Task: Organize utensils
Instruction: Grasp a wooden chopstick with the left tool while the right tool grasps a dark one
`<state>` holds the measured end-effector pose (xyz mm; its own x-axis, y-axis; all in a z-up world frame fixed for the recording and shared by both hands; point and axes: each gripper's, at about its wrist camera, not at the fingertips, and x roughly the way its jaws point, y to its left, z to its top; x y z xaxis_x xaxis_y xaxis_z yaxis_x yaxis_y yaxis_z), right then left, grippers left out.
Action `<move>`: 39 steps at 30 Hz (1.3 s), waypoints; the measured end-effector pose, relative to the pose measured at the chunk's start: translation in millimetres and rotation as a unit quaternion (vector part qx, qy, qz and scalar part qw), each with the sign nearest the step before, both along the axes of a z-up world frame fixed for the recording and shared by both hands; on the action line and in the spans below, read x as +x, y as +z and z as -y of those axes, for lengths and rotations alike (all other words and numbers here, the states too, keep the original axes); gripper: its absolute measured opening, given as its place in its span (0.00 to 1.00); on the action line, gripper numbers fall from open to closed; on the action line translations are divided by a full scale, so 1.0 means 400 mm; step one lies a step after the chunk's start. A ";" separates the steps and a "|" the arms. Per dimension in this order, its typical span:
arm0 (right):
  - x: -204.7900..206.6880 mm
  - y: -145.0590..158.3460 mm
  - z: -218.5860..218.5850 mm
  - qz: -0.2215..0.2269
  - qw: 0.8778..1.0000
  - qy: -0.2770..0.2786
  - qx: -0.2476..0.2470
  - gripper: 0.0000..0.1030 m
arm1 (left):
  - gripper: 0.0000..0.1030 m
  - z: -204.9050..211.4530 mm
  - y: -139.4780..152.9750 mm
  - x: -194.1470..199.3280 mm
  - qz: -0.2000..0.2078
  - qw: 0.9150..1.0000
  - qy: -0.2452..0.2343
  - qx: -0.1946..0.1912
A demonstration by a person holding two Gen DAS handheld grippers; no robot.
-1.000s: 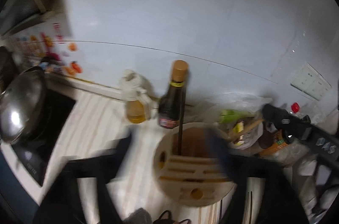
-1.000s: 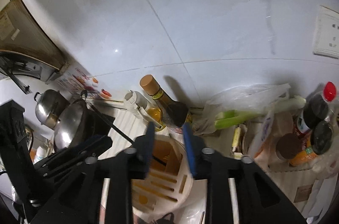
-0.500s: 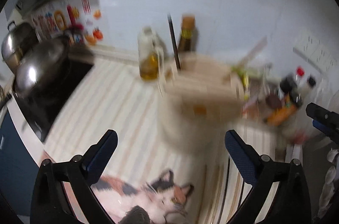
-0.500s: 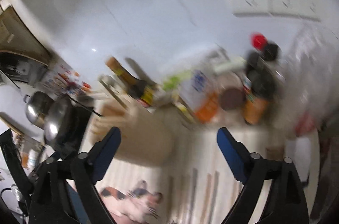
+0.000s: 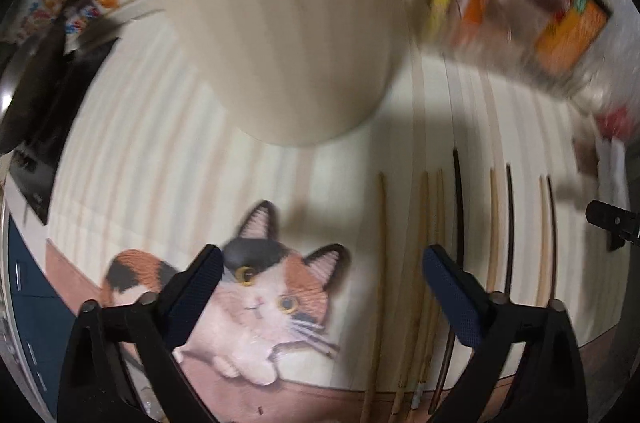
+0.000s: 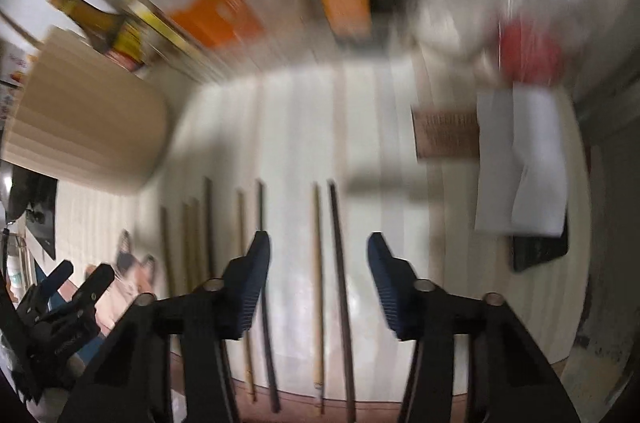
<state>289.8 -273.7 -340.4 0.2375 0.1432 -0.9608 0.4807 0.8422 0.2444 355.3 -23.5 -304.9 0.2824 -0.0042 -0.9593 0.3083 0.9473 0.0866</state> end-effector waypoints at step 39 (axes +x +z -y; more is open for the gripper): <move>0.060 -0.214 0.009 -0.119 0.992 0.048 -0.021 0.04 | 0.06 -0.053 -0.123 0.008 -0.097 0.995 -0.003 -0.035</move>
